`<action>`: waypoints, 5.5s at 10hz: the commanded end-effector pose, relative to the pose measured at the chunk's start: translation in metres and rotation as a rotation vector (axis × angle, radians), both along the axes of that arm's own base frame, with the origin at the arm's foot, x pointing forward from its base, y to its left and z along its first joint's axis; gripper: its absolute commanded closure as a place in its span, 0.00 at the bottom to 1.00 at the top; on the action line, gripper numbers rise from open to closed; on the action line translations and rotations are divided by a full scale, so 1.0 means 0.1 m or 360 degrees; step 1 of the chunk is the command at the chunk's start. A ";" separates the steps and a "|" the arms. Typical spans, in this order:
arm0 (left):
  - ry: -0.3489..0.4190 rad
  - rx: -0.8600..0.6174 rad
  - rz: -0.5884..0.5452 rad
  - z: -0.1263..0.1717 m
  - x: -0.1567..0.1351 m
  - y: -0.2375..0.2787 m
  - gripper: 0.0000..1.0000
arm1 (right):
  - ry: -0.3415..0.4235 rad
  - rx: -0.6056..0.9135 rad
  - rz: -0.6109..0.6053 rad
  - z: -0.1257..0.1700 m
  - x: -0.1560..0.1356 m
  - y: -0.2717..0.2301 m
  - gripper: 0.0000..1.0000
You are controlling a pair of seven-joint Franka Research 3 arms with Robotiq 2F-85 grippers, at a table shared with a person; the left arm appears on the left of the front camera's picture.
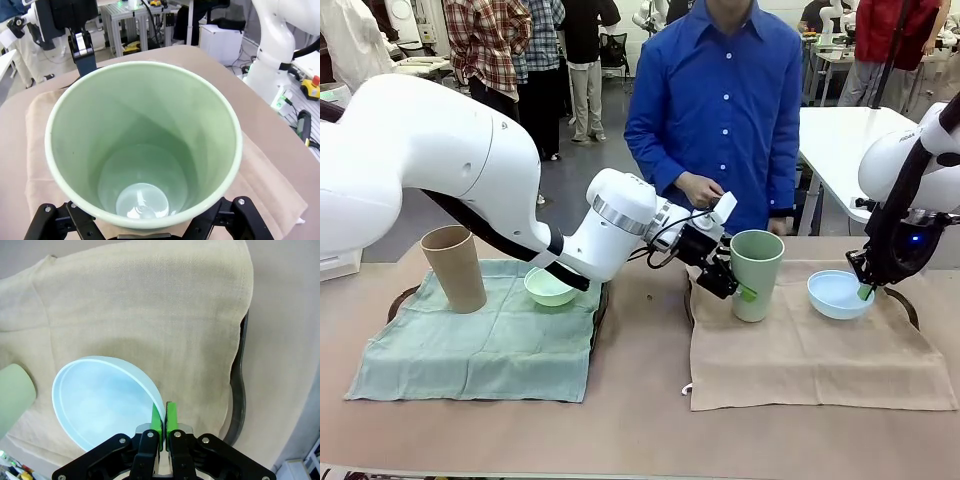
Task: Set up a tray with a mat and arrange the tableware.
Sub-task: Place the Picnic Bowl and Reusable plastic cup back onto the Handle tray in front of the human's position.
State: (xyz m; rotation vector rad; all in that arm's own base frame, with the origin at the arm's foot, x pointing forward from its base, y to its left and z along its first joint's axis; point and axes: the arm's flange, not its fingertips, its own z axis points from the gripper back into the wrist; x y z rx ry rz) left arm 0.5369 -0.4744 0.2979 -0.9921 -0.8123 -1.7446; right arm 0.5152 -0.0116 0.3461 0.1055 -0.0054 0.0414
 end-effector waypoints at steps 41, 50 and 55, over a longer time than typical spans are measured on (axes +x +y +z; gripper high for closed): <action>0.0429 0.1215 0.1919 2.85 -1.10 2.41 0.00 | -0.0077 -0.0220 0.0037 2.23 -1.43 0.19 0.00; 0.1420 0.0909 0.2036 3.13 -1.28 4.36 0.00 | 0.0046 0.0569 -0.0049 2.29 -1.67 -0.66 0.00; 0.1848 0.0014 0.1561 3.22 -1.73 5.65 0.00 | -0.0002 0.1399 -0.0325 2.23 -1.70 -1.39 0.00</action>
